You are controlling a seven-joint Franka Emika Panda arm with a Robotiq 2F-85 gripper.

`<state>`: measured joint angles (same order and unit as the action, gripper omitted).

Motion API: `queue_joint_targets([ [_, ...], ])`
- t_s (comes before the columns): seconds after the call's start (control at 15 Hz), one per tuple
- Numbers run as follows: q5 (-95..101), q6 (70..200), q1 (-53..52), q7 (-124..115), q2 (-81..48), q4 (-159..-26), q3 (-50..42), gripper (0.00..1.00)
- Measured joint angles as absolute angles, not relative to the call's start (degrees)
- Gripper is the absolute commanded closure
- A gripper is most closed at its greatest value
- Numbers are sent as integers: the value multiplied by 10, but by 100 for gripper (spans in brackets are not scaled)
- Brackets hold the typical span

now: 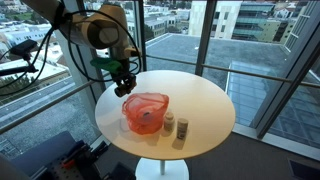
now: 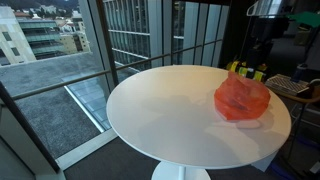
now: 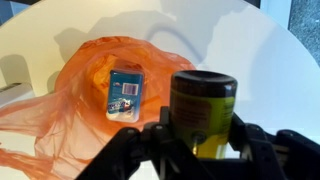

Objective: Pick up the brown bottle with a yellow lid from the orange plastic bag and put it on the table

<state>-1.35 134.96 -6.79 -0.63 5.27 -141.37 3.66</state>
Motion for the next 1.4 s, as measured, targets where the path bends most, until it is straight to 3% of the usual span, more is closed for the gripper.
queue_joint_targets([
  [0.07, -22, 1341, -73, 18, 58, -1416, 42, 71],
  [0.13, -28, 1330, -77, 39, 63, -1418, 45, 46],
  [0.4, -29, 1310, -81, 69, 76, -1423, 48, 46],
  [0.47, -29, 1310, -81, 70, 77, -1424, 48, 71],
  [0.93, -36, 1321, -92, 71, 64, -1426, 62, 71],
  [1.4, -66, 1414, -117, 80, 4, -1444, 89, 71],
])
